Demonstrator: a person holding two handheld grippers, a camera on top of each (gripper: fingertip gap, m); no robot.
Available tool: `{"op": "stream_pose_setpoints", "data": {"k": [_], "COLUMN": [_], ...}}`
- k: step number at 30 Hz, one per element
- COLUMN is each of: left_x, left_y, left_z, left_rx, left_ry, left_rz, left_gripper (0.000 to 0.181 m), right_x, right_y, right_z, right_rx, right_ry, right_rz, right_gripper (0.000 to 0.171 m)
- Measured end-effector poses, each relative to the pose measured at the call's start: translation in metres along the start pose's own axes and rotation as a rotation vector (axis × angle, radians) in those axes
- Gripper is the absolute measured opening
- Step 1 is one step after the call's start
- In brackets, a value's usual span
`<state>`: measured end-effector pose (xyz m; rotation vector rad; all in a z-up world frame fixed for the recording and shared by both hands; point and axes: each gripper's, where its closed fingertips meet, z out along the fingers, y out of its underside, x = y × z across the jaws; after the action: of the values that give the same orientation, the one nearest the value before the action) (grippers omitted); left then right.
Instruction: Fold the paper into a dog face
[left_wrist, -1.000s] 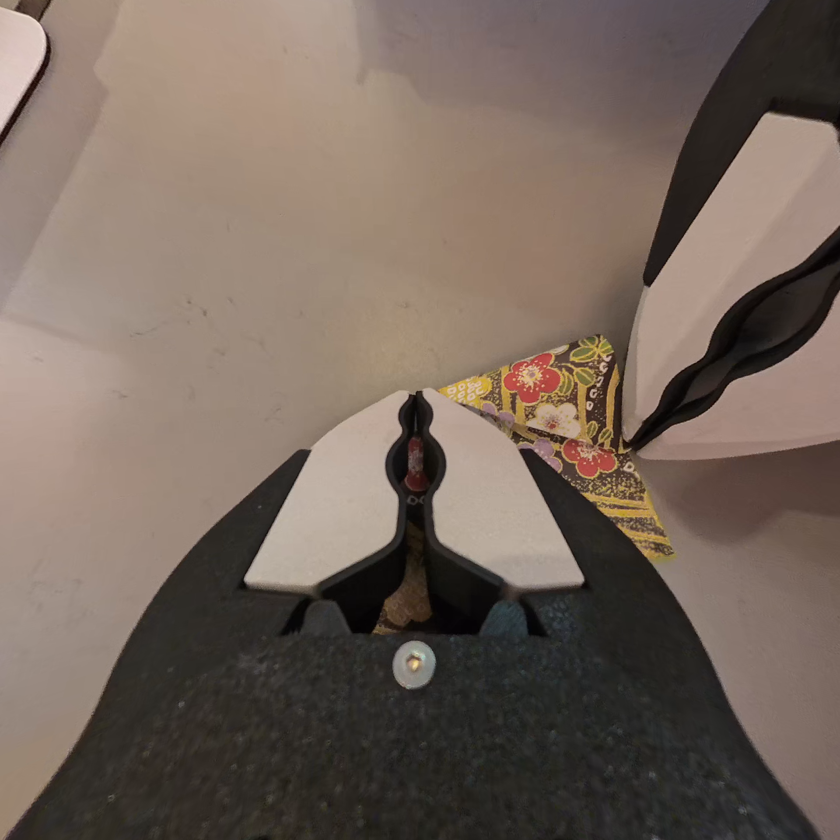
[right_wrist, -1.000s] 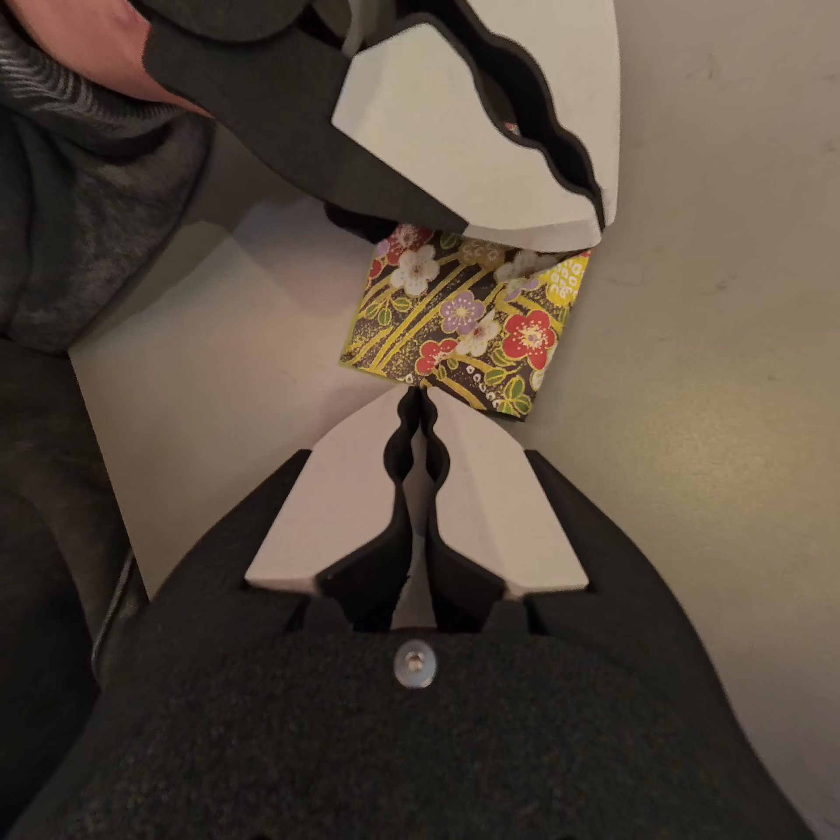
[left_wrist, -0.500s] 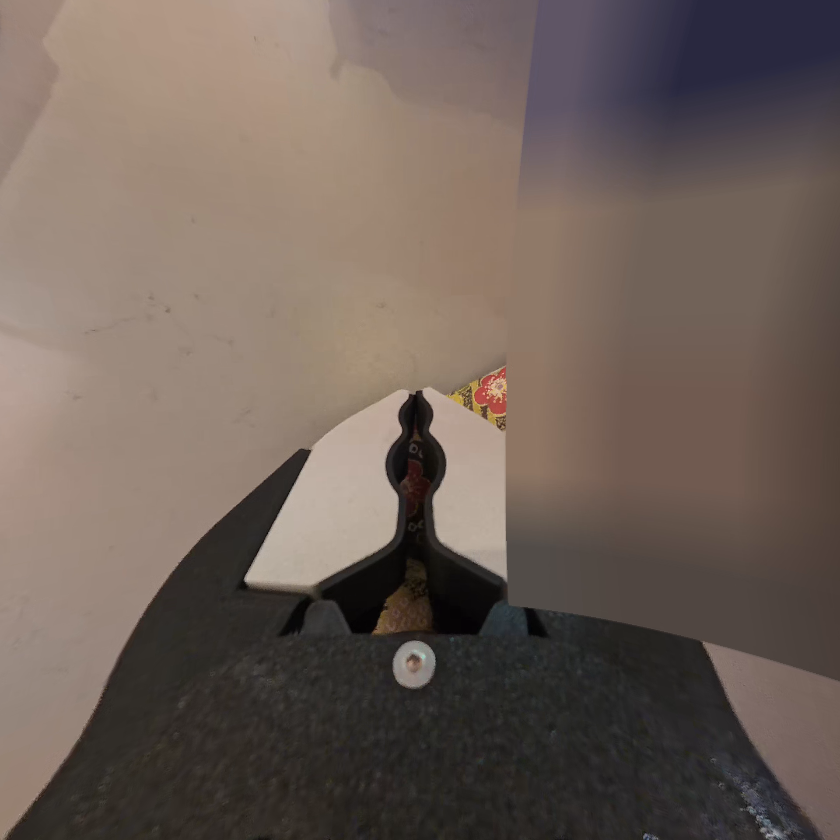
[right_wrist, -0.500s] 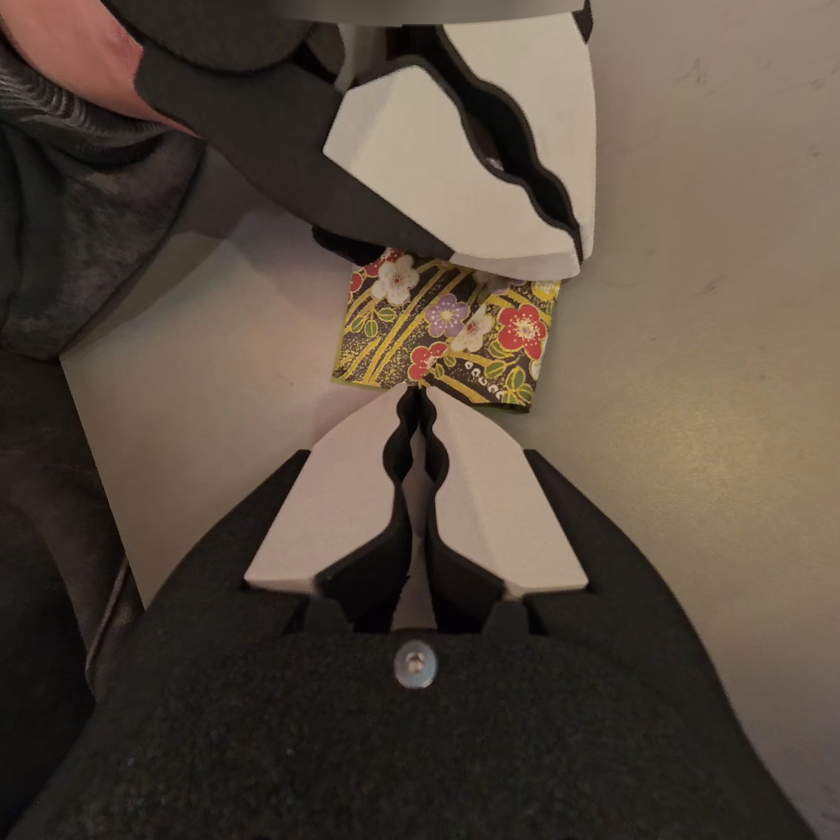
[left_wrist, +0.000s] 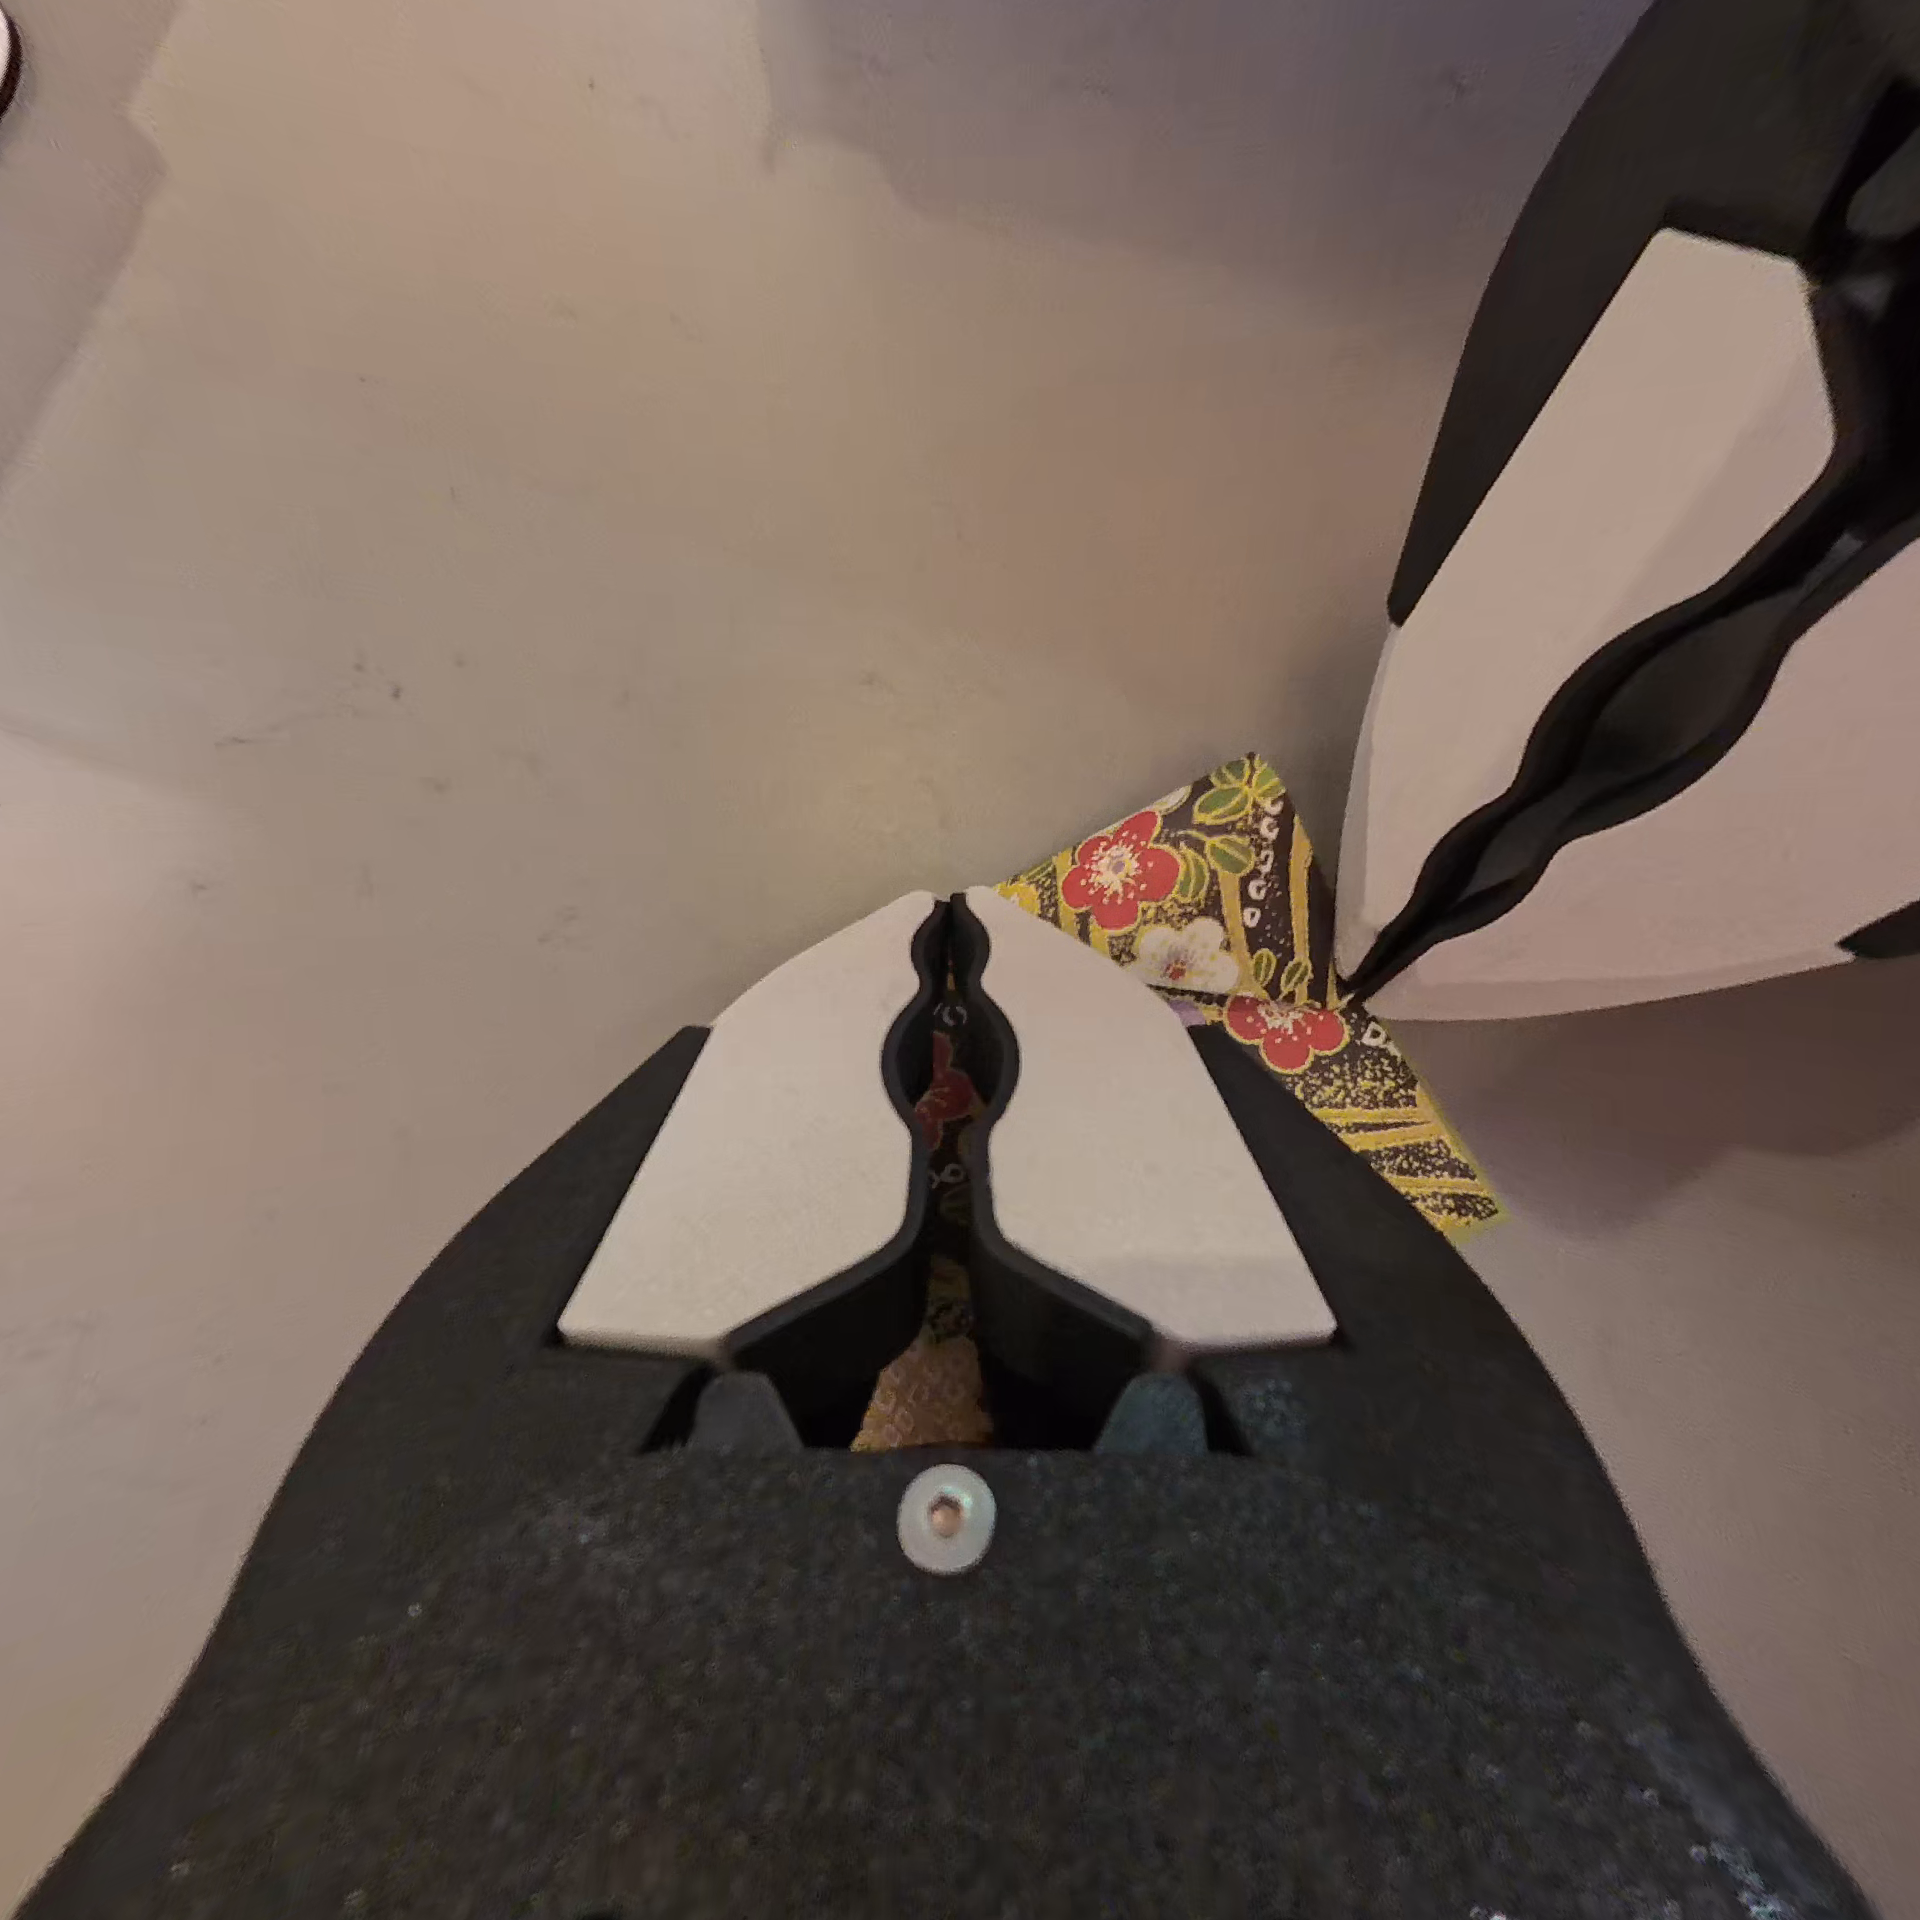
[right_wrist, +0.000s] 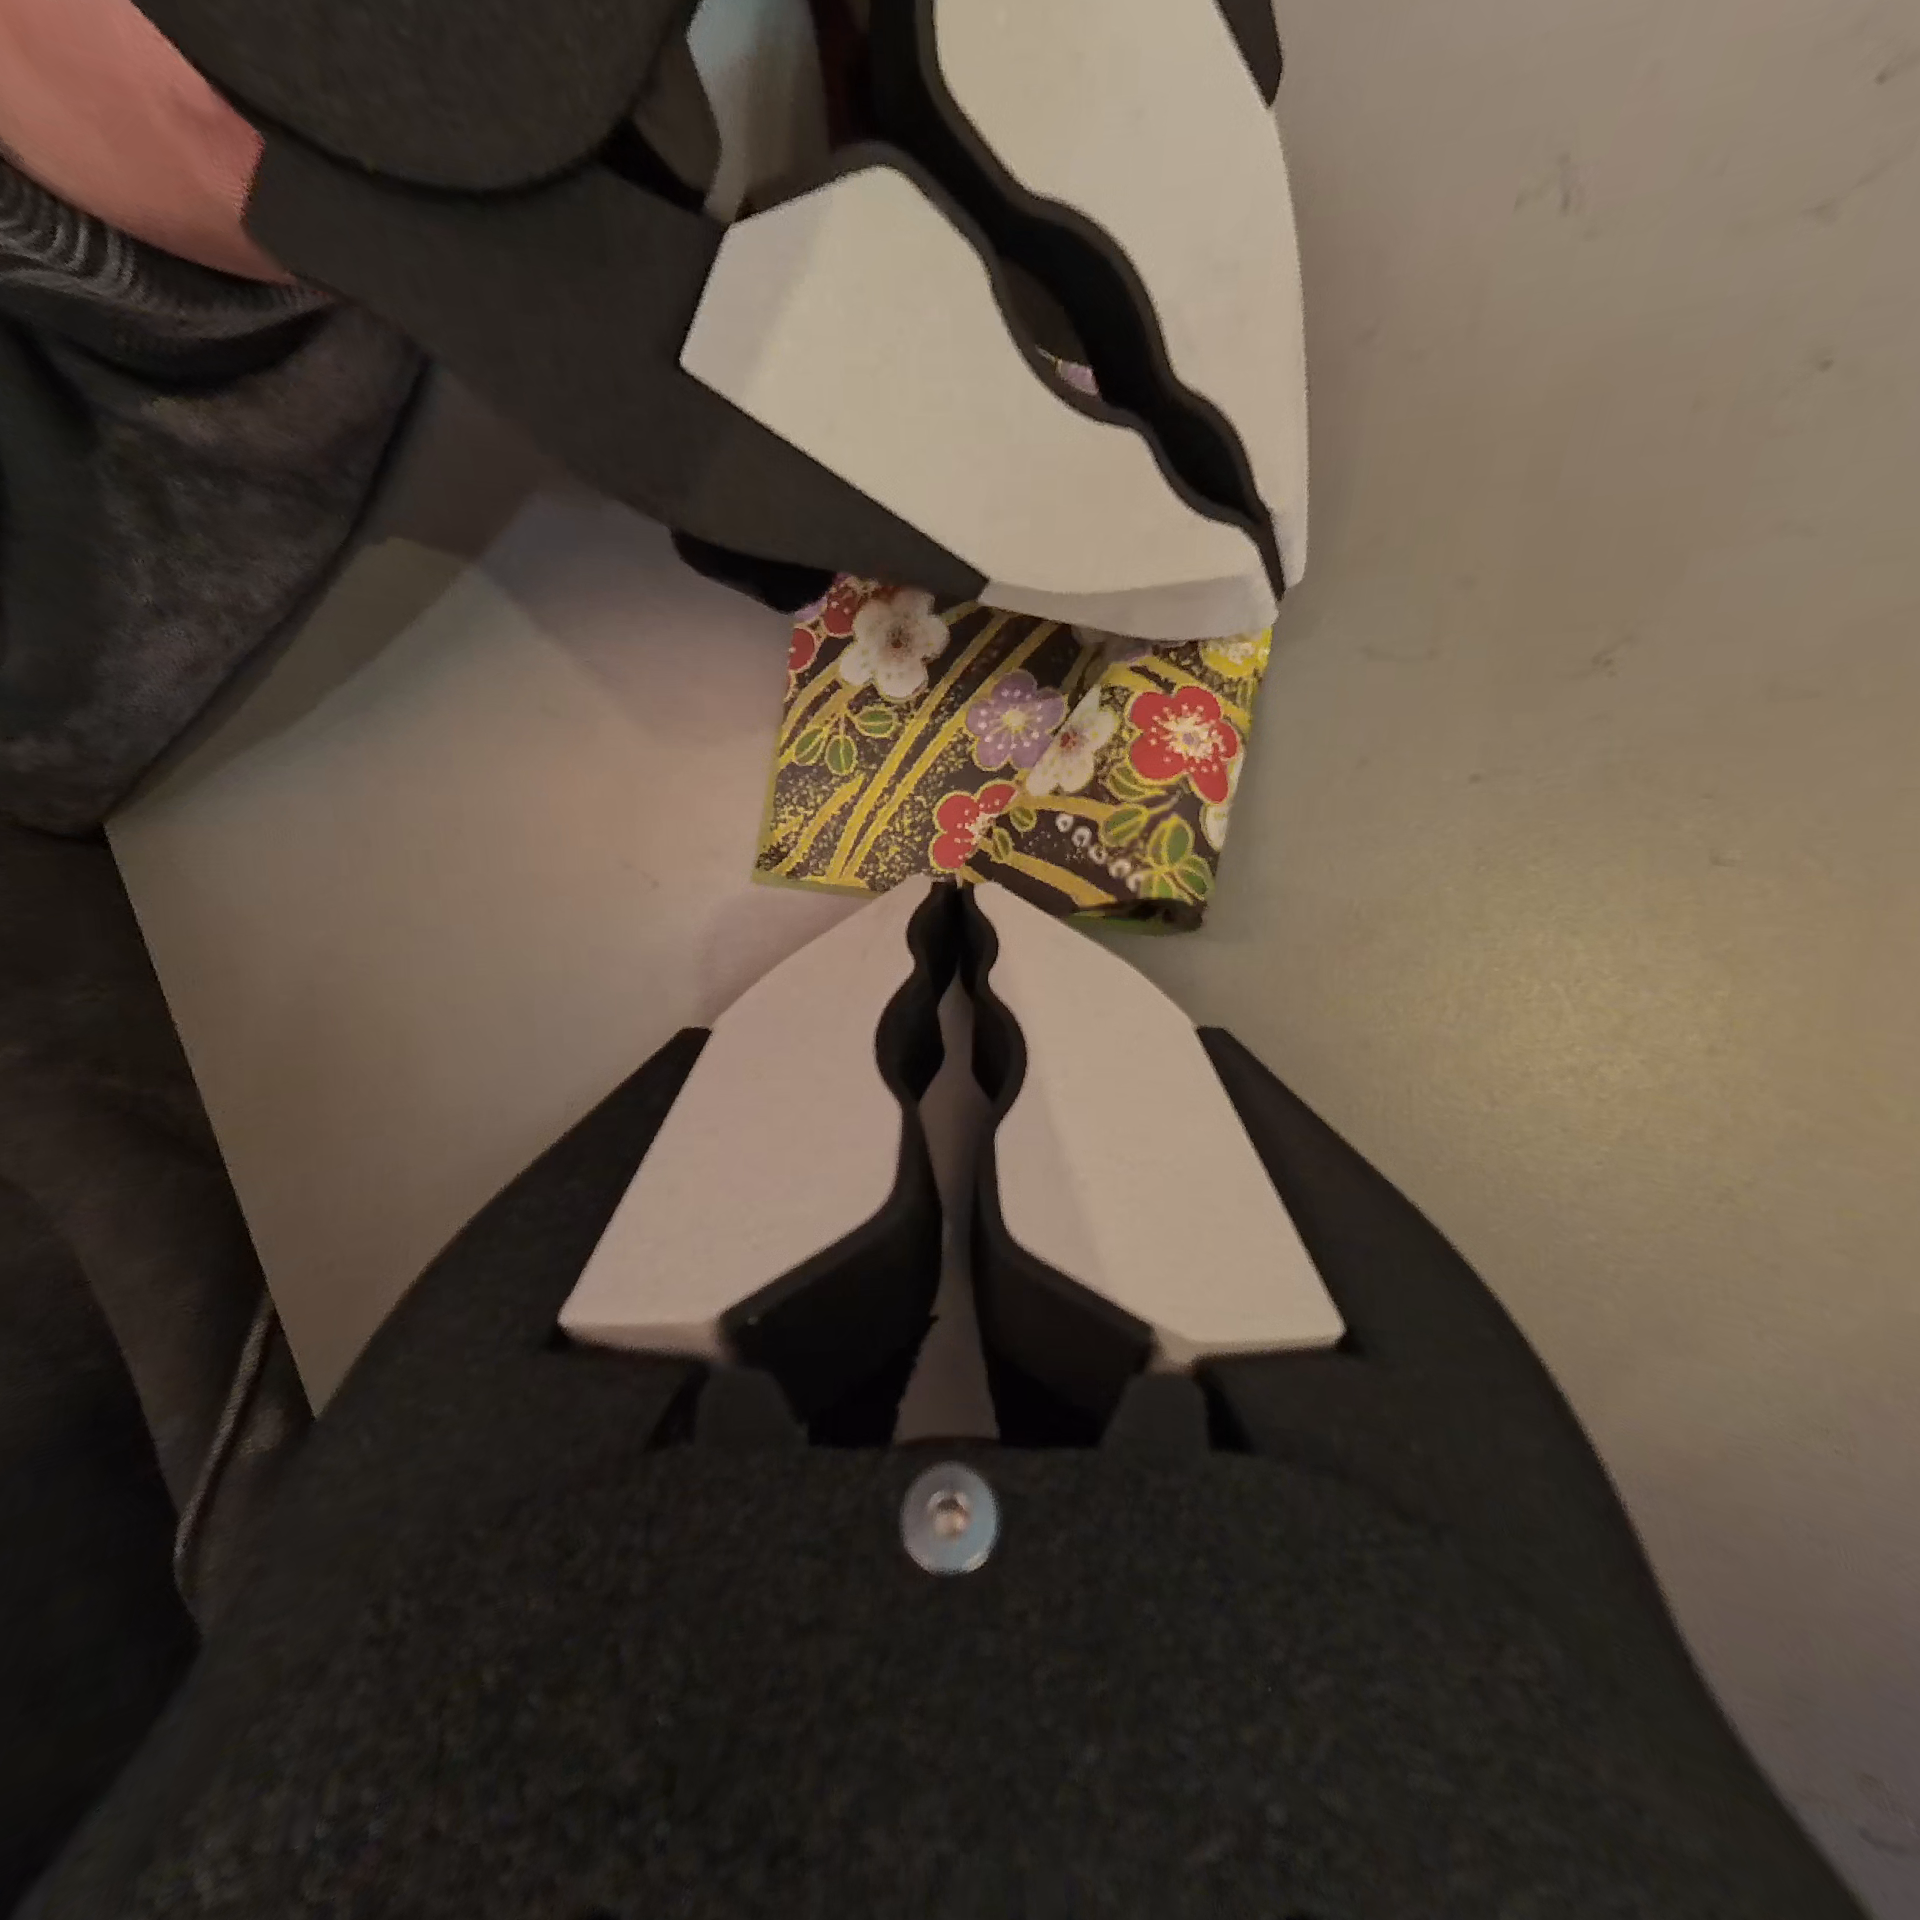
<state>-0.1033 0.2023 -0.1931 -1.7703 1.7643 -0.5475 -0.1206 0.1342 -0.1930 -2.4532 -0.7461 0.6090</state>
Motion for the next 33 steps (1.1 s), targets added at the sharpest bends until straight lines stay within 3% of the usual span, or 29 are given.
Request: {"op": "stream_pose_setpoints", "data": {"k": [7, 11, 15, 20, 24, 33], "left_x": [0.000, 0.000, 0.000, 0.000, 0.000, 0.000], "left_y": [0.001, 0.001, 0.001, 0.001, 0.001, 0.000], "left_z": [0.001, 0.001, 0.001, 0.001, 0.001, 0.001], "left_rx": [0.017, 0.018, 0.016, 0.016, 0.018, 0.024], "left_ry": [0.004, 0.005, 0.000, -0.005, -0.002, 0.008], "left_rz": [-0.015, -0.022, -0.020, -0.030, -0.037, -0.049], "left_gripper": [0.000, 0.000, 0.000, 0.000, 0.000, 0.000], "right_x": [-0.003, -0.023, 0.007, 0.035, 0.043, 0.049], "right_y": [0.005, -0.017, -0.043, -0.048, -0.039, -0.035], "right_z": [-0.004, -0.031, -0.050, -0.018, 0.006, 0.011], "right_rx": [-0.025, 0.094, 0.231, 0.203, 0.071, 0.024], "right_ry": [-0.010, -0.136, -0.045, -0.056, 0.021, 0.156], "right_rz": [0.007, 0.022, 0.009, 0.071, 0.022, -0.085], "right_gripper": [0.000, 0.005, 0.005, 0.000, 0.000, 0.000]}}
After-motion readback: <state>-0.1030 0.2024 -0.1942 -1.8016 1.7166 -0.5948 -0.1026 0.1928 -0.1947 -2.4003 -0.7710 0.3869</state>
